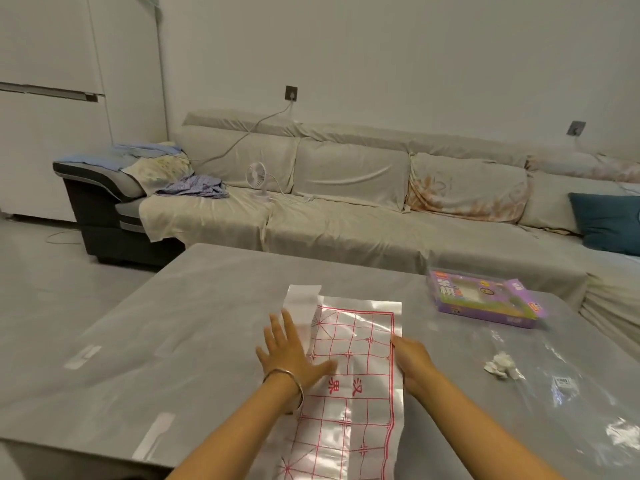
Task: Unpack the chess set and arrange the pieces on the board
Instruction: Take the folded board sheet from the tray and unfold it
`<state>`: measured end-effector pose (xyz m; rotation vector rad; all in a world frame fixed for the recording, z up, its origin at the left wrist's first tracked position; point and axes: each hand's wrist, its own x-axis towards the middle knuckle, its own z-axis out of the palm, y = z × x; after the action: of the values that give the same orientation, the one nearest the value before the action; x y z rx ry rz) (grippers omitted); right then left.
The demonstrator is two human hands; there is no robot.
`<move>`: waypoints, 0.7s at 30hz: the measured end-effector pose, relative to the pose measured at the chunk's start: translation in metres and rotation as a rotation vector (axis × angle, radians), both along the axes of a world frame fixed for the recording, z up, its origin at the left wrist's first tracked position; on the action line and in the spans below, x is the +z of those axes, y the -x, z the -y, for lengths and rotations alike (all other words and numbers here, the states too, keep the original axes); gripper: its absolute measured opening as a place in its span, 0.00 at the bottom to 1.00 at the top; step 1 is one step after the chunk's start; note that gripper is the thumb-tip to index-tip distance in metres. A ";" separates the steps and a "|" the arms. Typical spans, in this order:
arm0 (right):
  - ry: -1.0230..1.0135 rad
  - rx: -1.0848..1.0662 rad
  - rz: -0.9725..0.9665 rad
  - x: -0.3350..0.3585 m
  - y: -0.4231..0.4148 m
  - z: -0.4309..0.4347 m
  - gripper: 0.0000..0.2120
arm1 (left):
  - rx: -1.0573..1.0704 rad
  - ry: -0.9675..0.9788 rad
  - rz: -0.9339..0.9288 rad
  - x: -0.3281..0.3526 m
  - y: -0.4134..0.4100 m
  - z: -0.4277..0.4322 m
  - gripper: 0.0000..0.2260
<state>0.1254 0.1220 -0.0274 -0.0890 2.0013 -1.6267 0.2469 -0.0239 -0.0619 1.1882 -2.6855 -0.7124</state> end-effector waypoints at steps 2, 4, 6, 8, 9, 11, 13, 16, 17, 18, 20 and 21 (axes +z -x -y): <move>-0.054 -0.033 0.002 -0.017 0.003 -0.006 0.10 | -0.072 -0.006 0.122 -0.023 -0.004 -0.006 0.51; -0.094 -0.028 -0.020 -0.029 0.005 -0.010 0.13 | -0.106 0.002 0.176 -0.038 -0.008 -0.010 0.44; -0.126 0.006 -0.065 -0.034 0.004 -0.015 0.12 | -0.088 -0.047 0.122 -0.043 -0.010 -0.010 0.38; -0.147 0.033 -0.104 -0.035 0.001 -0.020 0.06 | -0.054 -0.096 0.024 -0.042 -0.010 -0.008 0.34; -0.153 0.037 -0.111 -0.037 0.001 -0.021 0.06 | -0.042 -0.100 -0.012 -0.039 -0.010 -0.006 0.32; -0.171 0.054 -0.129 -0.041 0.003 -0.022 0.12 | -0.049 -0.058 -0.001 -0.036 -0.011 0.001 0.29; -0.188 0.057 -0.156 -0.045 0.005 -0.021 0.20 | -0.081 0.002 0.060 -0.036 -0.014 0.008 0.29; -0.175 0.069 -0.201 -0.048 0.009 -0.018 0.21 | -0.120 0.022 0.135 -0.039 -0.018 0.015 0.30; -0.163 0.075 -0.217 -0.049 0.010 -0.016 0.20 | -0.128 0.037 0.158 -0.040 -0.019 0.016 0.28; -0.154 0.077 -0.237 -0.051 0.011 -0.013 0.20 | -0.137 0.055 0.168 -0.040 -0.020 0.016 0.25; -0.141 0.064 -0.275 -0.053 0.013 -0.009 0.19 | -0.141 0.083 0.139 -0.038 -0.021 0.018 0.20; -0.129 0.052 -0.294 -0.053 0.013 -0.006 0.20 | -0.138 0.094 0.118 -0.034 -0.021 0.019 0.17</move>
<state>0.1119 0.1283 -0.0809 -0.3473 2.2973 -1.5183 0.2683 -0.0433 -0.0963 1.0631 -2.8855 -0.5421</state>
